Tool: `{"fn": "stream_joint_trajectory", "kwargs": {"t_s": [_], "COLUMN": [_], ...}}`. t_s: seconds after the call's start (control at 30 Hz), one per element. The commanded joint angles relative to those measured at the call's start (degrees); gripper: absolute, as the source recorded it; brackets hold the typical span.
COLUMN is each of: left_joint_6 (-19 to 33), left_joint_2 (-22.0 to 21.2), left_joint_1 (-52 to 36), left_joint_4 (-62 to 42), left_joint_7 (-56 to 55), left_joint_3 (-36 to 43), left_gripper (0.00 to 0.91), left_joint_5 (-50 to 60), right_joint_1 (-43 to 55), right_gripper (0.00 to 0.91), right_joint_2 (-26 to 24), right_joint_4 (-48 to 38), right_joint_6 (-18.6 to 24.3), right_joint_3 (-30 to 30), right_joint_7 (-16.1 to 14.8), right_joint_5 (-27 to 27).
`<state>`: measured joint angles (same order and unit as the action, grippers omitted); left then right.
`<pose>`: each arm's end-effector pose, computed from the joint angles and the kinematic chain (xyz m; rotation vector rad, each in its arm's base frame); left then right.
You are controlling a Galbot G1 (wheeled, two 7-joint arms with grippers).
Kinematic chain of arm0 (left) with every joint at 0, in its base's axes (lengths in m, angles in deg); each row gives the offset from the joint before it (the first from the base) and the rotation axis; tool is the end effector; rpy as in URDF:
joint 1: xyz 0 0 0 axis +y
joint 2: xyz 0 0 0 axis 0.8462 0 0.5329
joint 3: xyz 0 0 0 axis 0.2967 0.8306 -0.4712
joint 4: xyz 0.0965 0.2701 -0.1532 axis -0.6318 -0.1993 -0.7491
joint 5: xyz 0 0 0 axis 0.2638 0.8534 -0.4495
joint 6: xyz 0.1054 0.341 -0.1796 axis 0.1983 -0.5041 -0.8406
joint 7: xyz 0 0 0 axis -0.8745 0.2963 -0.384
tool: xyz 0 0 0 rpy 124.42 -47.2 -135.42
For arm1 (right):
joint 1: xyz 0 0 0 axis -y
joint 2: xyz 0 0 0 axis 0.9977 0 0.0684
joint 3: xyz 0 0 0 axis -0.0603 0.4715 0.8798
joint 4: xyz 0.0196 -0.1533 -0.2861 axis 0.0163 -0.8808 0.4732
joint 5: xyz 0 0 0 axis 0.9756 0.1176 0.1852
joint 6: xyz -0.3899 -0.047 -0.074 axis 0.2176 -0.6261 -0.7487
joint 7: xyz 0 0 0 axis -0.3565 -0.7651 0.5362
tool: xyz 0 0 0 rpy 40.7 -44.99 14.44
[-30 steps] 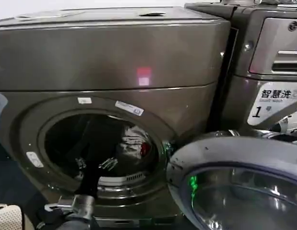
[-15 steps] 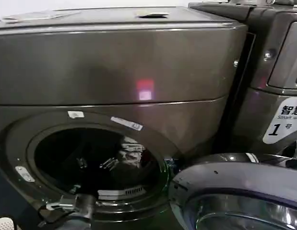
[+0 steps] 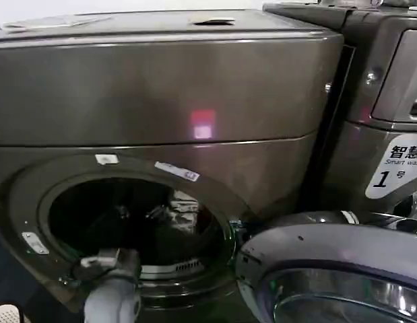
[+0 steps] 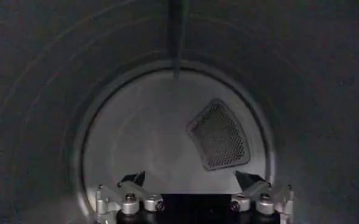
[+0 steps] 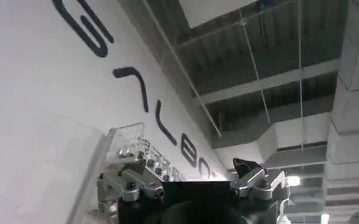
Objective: Grasp the clothes from the dryer.
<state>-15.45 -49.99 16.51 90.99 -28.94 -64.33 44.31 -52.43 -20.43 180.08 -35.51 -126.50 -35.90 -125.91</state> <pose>0.4746 0.0037 -0.2178 0.1050 2.9779 -0.0387 -0.0901 -0.4127 0.2125 1.2444 2.0757 -0.6559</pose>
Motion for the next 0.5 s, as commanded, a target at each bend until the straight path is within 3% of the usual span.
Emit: {"fn": "stream_joint_trajectory", "kwargs": {"t_s": [0.03,0.37,0.5], "left_joint_6": [3.5,4.2,-0.1], "left_joint_2": [0.9,0.3,2.8], "left_joint_1": [-18.2,-30.6,-33.9], "left_joint_4": [-26.3,-44.4,-50.2], "left_joint_7": [2.2,9.1,28.1], "left_joint_3": [1.3,2.7,7.6], "left_gripper": [0.907,0.907,0.907], "left_joint_5": [-1.9,-2.5,-0.4], "right_joint_1": [-0.3,1.5,1.3], "right_gripper": [0.907,0.907,0.907], "right_joint_2": [-0.1,-0.2,-0.3], "right_joint_4": [-1.2,-0.9,-1.2], "right_joint_6": [0.4,0.5,0.8], "right_joint_3": [-0.7,0.7,0.5], "right_joint_7": [-0.3,-0.7,-1.0], "right_joint_5": [0.2,0.2,0.3]}}
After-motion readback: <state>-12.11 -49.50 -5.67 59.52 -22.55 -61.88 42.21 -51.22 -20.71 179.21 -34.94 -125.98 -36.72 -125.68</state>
